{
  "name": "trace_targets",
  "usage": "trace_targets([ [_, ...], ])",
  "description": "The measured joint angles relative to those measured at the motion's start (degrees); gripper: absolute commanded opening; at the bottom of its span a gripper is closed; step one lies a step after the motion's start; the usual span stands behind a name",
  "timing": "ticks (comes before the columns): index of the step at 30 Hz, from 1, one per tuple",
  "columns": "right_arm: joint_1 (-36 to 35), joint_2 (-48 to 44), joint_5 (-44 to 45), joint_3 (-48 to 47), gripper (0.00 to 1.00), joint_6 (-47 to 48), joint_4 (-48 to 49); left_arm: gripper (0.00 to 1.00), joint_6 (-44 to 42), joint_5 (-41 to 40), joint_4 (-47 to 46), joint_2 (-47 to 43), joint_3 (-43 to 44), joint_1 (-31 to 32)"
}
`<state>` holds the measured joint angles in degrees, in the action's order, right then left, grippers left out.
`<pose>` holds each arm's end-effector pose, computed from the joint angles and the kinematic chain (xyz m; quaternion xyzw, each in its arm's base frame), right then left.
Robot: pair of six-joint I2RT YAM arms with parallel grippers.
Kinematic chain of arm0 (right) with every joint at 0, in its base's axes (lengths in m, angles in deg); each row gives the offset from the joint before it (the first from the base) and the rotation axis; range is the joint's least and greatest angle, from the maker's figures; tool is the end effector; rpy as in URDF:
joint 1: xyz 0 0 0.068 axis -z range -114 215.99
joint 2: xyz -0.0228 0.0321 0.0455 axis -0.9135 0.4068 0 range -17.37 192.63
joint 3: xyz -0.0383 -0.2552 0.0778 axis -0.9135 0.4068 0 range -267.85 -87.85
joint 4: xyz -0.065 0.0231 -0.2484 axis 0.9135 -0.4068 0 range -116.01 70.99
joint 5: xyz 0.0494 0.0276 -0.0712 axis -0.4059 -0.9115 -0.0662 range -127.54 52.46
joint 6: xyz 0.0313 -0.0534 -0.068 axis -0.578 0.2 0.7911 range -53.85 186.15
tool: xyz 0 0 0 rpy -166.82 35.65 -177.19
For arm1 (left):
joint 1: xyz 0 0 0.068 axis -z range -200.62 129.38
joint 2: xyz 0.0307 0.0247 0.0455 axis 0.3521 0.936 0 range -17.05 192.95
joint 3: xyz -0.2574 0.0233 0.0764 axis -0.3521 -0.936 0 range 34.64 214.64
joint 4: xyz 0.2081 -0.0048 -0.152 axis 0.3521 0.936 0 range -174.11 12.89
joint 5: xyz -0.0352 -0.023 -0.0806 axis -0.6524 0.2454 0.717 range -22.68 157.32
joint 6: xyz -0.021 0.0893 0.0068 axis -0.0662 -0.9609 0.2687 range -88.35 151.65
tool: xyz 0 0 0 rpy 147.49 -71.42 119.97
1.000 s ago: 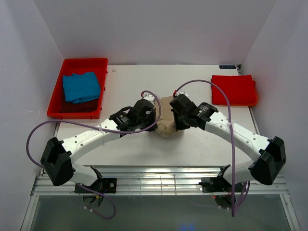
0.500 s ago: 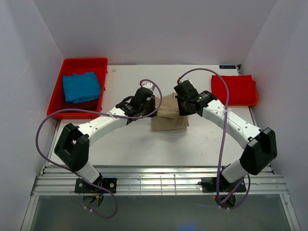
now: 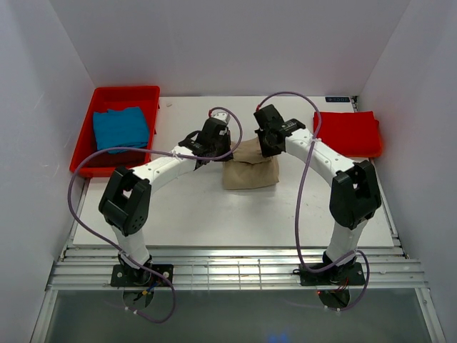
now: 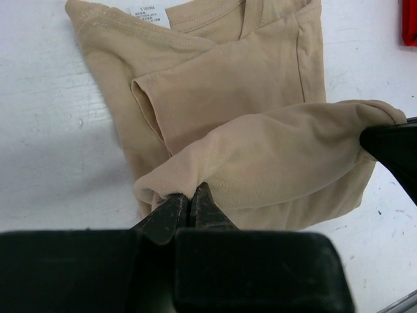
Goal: Fold and stack the t-shirts
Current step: Fold the tshirt
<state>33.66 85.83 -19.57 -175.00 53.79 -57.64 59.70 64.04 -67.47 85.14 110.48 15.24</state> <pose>0.3652 0.2010 0.2338 -0.1166 0.9351 -0.0237 0.3337 0.3529 -0.2493 0.2082 0.0510 0.9153 -0.1886 0.3521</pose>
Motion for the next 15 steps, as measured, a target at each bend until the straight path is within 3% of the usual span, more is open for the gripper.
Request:
trace_targets([
  [15,4.55,10.23,-1.95,-10.97,0.08,3.65,0.68,0.00,-1.29,3.58,-1.68,11.85,10.49,-3.93],
])
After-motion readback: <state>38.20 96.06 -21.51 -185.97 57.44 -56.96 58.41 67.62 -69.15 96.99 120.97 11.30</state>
